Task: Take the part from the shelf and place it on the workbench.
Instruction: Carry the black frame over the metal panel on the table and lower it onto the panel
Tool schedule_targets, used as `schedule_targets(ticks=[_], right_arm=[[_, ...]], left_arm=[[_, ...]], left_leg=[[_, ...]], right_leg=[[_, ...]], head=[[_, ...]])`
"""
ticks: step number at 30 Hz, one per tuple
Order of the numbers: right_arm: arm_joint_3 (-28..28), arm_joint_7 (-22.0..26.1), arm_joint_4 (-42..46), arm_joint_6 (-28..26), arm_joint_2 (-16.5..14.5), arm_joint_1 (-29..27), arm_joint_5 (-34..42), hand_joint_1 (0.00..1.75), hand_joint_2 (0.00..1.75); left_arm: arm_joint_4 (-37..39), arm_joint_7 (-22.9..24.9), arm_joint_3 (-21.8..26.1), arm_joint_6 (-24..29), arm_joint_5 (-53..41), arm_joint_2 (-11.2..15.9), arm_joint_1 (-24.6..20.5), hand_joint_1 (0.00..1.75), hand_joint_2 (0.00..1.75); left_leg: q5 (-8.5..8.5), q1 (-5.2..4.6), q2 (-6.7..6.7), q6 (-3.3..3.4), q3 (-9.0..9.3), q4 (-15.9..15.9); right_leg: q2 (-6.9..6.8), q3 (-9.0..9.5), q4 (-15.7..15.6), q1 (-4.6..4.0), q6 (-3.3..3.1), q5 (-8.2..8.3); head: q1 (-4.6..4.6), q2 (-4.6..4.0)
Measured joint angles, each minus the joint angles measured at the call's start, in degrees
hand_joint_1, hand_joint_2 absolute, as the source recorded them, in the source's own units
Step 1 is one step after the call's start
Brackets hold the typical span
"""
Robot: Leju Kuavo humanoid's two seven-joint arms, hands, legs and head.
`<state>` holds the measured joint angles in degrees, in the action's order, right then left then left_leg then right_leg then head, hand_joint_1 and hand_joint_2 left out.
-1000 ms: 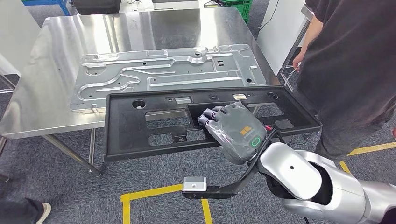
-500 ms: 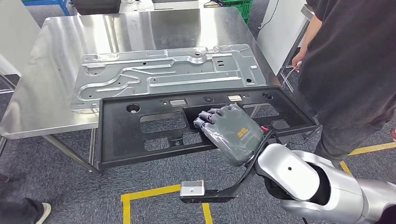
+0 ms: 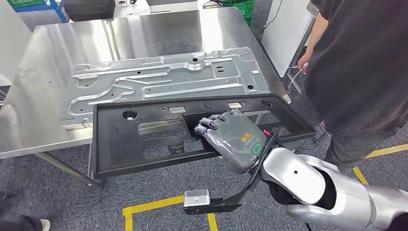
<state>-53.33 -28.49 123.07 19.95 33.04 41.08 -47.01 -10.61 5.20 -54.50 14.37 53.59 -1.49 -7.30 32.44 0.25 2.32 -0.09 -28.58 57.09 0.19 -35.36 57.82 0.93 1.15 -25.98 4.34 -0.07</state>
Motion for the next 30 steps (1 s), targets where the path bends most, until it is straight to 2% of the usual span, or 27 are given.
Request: schedule_targets(ticks=[2, 3, 5, 6, 7, 8, 10, 11, 12, 13, 15, 18, 26, 28, 30], right_arm=[[-0.34, 0.78, -1.8, -1.48, -0.91, 0.7, 0.28, 1.75, 1.75], [-0.55, 1.15, -2.73, -2.02, -1.5, 1.09, 0.52, 1.75, 1.75], [-1.07, 1.76, -4.59, -2.72, -2.85, 1.72, 0.92, 1.75, 1.75], [-1.39, 2.03, -5.53, -2.88, -3.54, 1.91, 0.98, 1.75, 1.75], [-1.74, 2.33, -6.44, -3.0, -4.14, 2.05, 0.97, 1.75, 1.75], [-2.11, 2.7, -7.27, -3.14, -4.68, 2.25, 0.92, 1.75, 1.75], [-2.87, 3.85, -8.79, -3.59, -5.86, 2.86, 0.79, 1.75, 1.75], [-3.2, 4.47, -9.44, -3.84, -6.5, 3.21, 0.7, 1.75, 1.75], [-3.56, 5.09, -10.07, -4.06, -7.21, 3.53, 0.57, 1.75, 1.75], [-3.94, 5.59, -10.7, -4.19, -7.87, 3.77, 0.42, 1.75, 1.75], [-4.77, 6.21, -11.78, -4.29, -8.96, 4.13, 0.18, 1.75, 1.75], [-5.88, 6.39, -13.15, -4.34, -10.3, 4.67, 0.1, 1.75, 1.75], [-8.17, 7.36, -15.7, -4.55, -12.41, 5.48, 0.11, 1.75, 1.75], [-8.78, 8.1, -16.39, -4.89, -13.1, 5.82, -0.05, 1.75, 1.75], [-9.42, 8.88, -17.2, -5.28, -13.95, 6.16, -0.3, 1.75, 1.75]], left_arm=[[-0.01, 0.02, -0.04, -0.13, -0.45, -0.01, -0.16, 0.0, 1.75], [-0.02, 0.01, -0.13, -0.18, -0.62, 0.0, -0.24, 0.0, 1.75], [-0.01, 0.01, -0.37, -0.26, -0.89, 0.0, -0.26, 0.0, 1.75], [-0.01, -0.03, -0.46, -0.29, -0.98, 0.0, -0.21, 0.0, 1.75], [-0.01, -0.08, -0.51, -0.36, -1.06, 0.01, -0.19, 0.0, 1.75], [0.0, -0.15, -0.56, -0.43, -1.12, 0.01, -0.19, 0.0, 1.75], [0.01, -0.37, -0.76, -0.52, -1.27, 0.02, -0.16, 0.0, 1.75], [0.01, -0.49, -0.87, -0.54, -1.34, 0.01, -0.09, 0.0, 1.75], [0.01, -0.64, -0.97, -0.56, -1.43, -0.02, -0.04, 0.0, 1.75], [0.01, -0.75, -1.04, -0.59, -1.5, -0.07, -0.02, 0.0, 1.75], [0.01, -0.93, -1.23, -0.61, -1.6, -0.19, -0.02, 0.0, 1.75], [0.01, -1.0, -1.42, -0.62, -1.63, -0.39, 0.02, 0.0, 1.75], [0.01, -1.03, -1.73, -0.63, -1.73, -0.56, 0.01, 0.0, 1.75], [0.01, -1.05, -1.85, -0.64, -1.84, -0.56, -0.02, 0.0, 1.75], [0.01, -1.06, -1.91, -0.67, -2.03, -0.56, -0.05, 0.0, 1.75]], left_leg=[[1.04, 0.14, -0.89, -0.69, -0.45, 1.88], [2.02, 0.23, -1.57, -0.98, -1.94, 4.63], [4.16, 0.28, -2.34, -1.33, -7.27, 12.68], [4.43, 0.28, -2.42, -1.41, -9.91, 15.83], [3.51, 0.27, -2.41, -1.42, -11.7, 17.11], [1.33, 0.27, -2.38, -1.38, -12.37, 16.14], [-4.45, 0.27, -2.24, -1.18, -11.24, 10.04], [-6.36, 0.22, -2.14, -1.03, -10.31, 7.11], [-6.93, 0.17, -2.03, -0.75, -9.48, 4.96], [-6.64, 0.17, -1.96, -0.48, -9.03, 4.03], [-5.96, 0.27, -2.0, -0.1, -8.61, 3.18], [-5.73, 0.35, -2.14, 0.11, -8.62, 3.14], [-5.19, -0.17, -1.51, 1.05, -8.49, 3.12], [-5.2, -0.31, -1.28, 1.14, -8.46, 3.13], [-5.26, -0.34, -1.2, 1.26, -8.44, 3.15]], right_leg=[[0.11, 0.66, -0.31, 0.15, -0.71, -0.48], [0.06, 1.08, -0.41, 0.22, -1.03, -0.76], [0.0, 1.77, -0.41, 0.15, -1.43, -1.46], [0.0, 2.19, -0.38, 0.11, -1.46, -1.84], [-0.01, 2.74, -0.35, 0.1, -1.42, -2.29], [-0.01, 3.41, -0.32, 0.11, -1.32, -2.81], [0.02, 4.82, -0.26, 0.2, -0.95, -3.99], [0.14, 5.3, -0.14, 0.16, -0.67, -4.51], [0.25, 5.52, -0.05, 0.08, -0.38, -4.87], [0.36, 5.55, 0.04, -0.03, -0.24, -5.21], [0.42, 5.49, 0.09, -0.18, -0.52, -5.39], [0.4, 5.6, 0.01, -0.22, -1.05, -5.13], [0.12, 5.91, -0.94, -0.19, -1.44, -4.99], [0.08, 5.96, -1.15, -0.11, -1.22, -5.06], [0.09, 5.97, -1.23, -0.03, -0.48, -4.99]], head=[[-0.39, 0.0], [-0.65, 0.0], [-1.25, 0.0], [-1.44, 0.0], [-1.56, 0.0], [-1.64, 0.0], [-1.79, 0.0], [-2.0, 0.0], [-2.23, 0.0], [-2.35, 0.0], [-2.26, 0.0], [-1.76, 0.0], [-0.76, 0.0], [-0.54, 0.0], [-0.44, 0.0]])
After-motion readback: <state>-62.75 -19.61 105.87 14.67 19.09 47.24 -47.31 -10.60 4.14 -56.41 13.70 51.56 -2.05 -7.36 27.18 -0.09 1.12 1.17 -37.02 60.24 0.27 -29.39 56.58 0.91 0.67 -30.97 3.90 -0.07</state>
